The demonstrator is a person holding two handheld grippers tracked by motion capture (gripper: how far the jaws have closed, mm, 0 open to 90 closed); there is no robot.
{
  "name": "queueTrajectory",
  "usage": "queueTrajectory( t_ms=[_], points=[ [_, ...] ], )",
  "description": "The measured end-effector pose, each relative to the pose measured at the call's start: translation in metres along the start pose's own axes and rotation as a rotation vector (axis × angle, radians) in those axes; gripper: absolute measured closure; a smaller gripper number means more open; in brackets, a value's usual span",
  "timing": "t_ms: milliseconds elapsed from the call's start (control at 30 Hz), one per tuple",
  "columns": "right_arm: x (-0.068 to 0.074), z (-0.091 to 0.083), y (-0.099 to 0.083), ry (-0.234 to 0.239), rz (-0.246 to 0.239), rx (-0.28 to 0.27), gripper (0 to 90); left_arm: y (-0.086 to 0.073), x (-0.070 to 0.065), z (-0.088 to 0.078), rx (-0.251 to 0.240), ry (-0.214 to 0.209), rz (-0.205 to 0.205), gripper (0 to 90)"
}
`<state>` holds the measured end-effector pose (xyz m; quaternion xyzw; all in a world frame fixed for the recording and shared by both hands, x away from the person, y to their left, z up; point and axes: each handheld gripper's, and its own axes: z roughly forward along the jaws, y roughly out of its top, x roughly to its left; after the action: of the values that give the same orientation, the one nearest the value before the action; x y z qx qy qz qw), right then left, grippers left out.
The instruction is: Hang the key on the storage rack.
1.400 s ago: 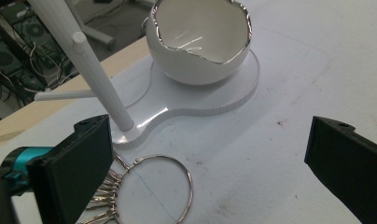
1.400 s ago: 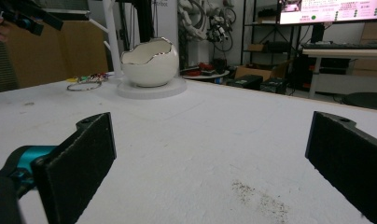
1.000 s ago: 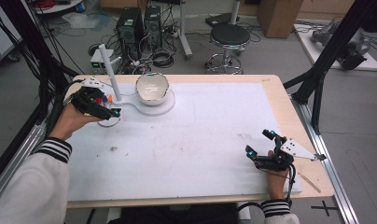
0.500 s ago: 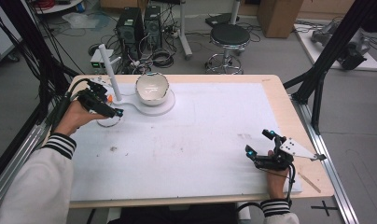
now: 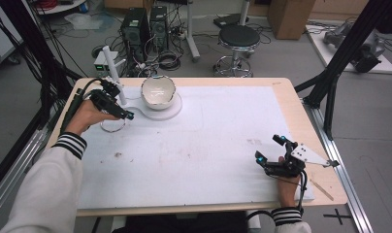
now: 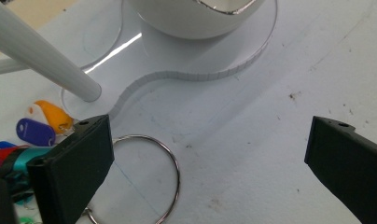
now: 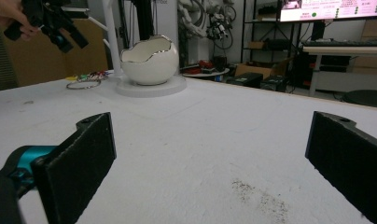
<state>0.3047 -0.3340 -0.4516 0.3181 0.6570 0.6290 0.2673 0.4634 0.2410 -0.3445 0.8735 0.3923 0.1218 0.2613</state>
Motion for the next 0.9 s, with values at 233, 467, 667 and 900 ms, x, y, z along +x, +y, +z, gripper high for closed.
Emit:
queueTrajectory(
  t_ms=[233, 467, 667, 900],
  points=[
    [0.0, 0.0, 0.0, 0.001, 0.001, -0.002, 1.2, -0.004, 0.0, 0.013, 0.043, 0.012, -0.006, 1.8],
    [0.0, 0.0, 0.0, 0.0, -0.005, -0.008, 1.2, -0.009, 0.002, 0.025, 0.108, 0.028, -0.015, 1.8],
    [0.0, 0.0, 0.0, 0.0, -0.003, -0.008, 1.2, -0.01, 0.003, 0.032, 0.138, 0.034, -0.02, 1.8],
    [0.0, 0.0, 0.0, -0.001, -0.006, -0.008, 1.2, -0.011, 0.007, 0.038, 0.16, 0.05, -0.032, 1.9]
  ],
)
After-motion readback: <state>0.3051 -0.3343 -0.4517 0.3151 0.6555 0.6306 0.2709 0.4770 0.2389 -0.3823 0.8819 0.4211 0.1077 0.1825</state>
